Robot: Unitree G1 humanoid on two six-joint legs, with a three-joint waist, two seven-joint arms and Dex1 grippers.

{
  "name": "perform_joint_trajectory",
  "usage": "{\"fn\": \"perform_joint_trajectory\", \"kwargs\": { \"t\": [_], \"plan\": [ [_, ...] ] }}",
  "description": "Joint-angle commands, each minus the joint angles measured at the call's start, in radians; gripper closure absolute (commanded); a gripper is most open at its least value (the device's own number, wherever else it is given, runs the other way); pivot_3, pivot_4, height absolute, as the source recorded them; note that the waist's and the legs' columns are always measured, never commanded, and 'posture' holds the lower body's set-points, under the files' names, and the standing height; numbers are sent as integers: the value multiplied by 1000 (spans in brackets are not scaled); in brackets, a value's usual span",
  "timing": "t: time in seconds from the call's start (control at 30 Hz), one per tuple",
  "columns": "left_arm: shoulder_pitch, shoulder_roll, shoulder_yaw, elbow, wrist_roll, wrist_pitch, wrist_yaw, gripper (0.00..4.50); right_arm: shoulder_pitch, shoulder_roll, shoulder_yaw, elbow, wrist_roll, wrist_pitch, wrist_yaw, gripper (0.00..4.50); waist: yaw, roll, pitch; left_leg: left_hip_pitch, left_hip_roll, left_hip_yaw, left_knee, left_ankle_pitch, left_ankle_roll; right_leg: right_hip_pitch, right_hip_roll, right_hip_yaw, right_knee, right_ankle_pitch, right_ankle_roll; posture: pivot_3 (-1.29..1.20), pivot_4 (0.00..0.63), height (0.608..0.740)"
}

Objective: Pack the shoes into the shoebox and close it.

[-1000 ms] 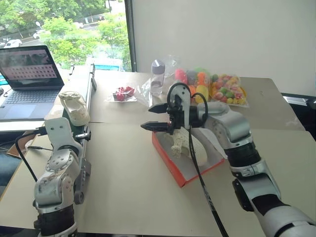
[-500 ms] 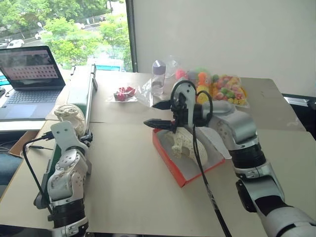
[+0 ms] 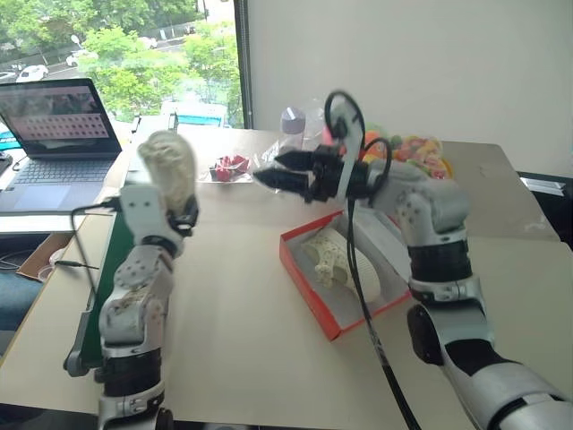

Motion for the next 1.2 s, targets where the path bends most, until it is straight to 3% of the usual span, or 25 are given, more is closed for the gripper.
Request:
{"fn": "perform_joint_trajectory", "kwargs": {
  "t": [0.03,0.1,0.53,1.2],
  "plan": [
    [-50,-27,-31,-58,-34,0,-27,1572,-50,11,-153,66,93,81,-124,0,-1,0,0,0,0,0,0,0,1,0,0,0,-1,0,0,0,150,740],
    [-82,-39,-68,-65,-52,20,-52,1572,-70,18,-207,85,133,102,-169,0,-9,0,0,0,1,0,0,4,9,0,1,0,-1,0,0,0,150,740],
    [-146,-100,-132,-92,-152,128,-115,1572,-39,20,-252,32,204,130,-291,0,-19,1,0,0,0,-1,2,5,10,0,2,1,3,-5,9,0,150,740],
    [-168,-89,-92,-160,-203,202,-102,1572,40,-44,-123,76,131,92,-225,0,-18,1,0,0,0,-1,2,5,10,0,3,2,3,-5,9,0,150,740]
  ]
}}
